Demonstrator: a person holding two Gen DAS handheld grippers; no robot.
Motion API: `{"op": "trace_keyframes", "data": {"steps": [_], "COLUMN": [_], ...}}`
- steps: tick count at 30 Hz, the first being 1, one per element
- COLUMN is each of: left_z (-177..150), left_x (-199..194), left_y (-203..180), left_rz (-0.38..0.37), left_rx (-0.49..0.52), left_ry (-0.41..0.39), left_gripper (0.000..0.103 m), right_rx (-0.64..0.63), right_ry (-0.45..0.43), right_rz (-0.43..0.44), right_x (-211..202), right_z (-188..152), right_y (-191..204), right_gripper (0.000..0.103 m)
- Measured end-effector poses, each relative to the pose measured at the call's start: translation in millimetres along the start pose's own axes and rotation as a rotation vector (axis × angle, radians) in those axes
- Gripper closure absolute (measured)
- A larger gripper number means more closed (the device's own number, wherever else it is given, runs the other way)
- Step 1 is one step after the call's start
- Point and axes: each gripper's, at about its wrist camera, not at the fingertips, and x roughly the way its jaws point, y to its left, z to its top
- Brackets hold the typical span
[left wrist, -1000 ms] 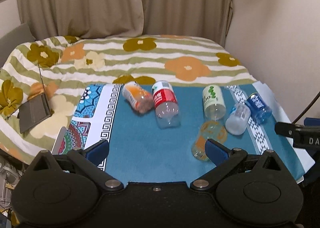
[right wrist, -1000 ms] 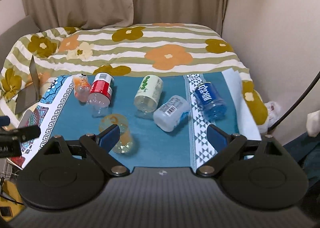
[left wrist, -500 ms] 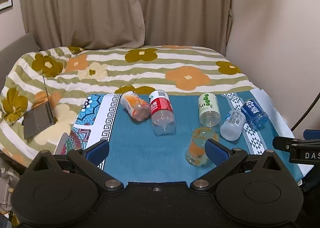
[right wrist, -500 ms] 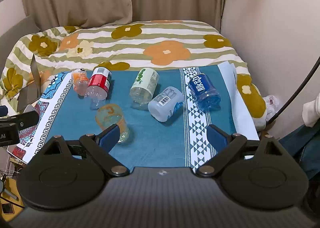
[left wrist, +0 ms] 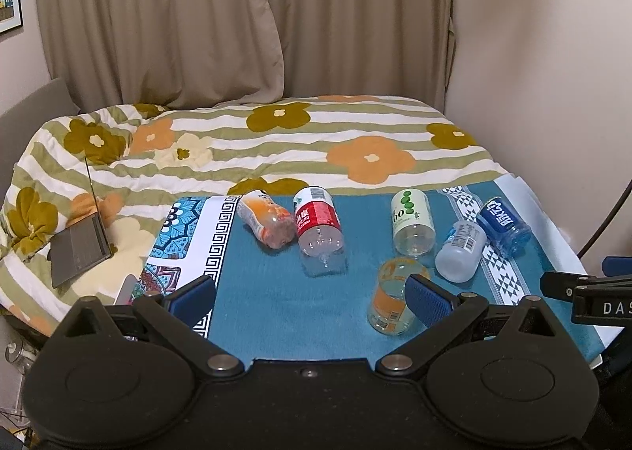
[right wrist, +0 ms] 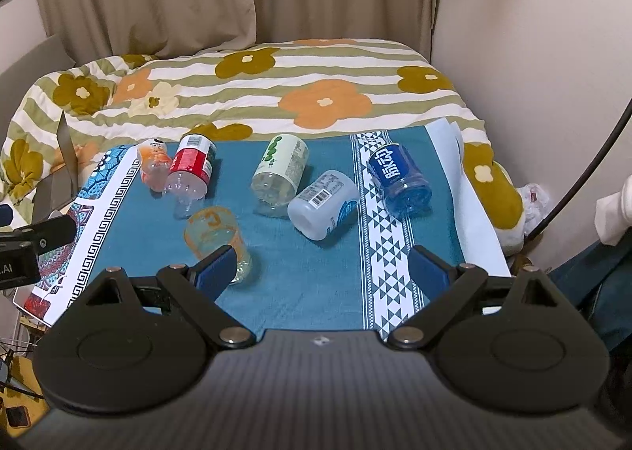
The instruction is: Flip cup upright
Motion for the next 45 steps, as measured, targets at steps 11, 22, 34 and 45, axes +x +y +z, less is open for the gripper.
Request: {"op": "trace_keyframes", "data": {"steps": [11,22,34,45], "left_z": [2.1,3.0,4.2,4.8], "left_x": [1.4,0.7,1.6,3.4], "left_y": [3.3,4.5,5.0,6.2], "left_rz": [-0.003,-0.009,-0.007,0.001], "left_rx": [0.008,0.023,0.039,0.049], "left_ry": [-0.006,-0.017,-0.022,-0.028], "left_gripper": [0.0,0.0,0.0,0.0], "right_rx": [0.003,0.003,0.002,0.002], "right_ry": [0.002,0.003,0.003,0.005], "right_rz": [-0.003,-0.006,-0.006,-0.008], "right_x": [1.7,2.4,2.3,2.5], "right_z": [-0.5,-0.1,0.1,0.2], "right_y": [4.0,6.4,8.3,9.6], "right_gripper": [0.0,0.0,0.0,0.0]}}
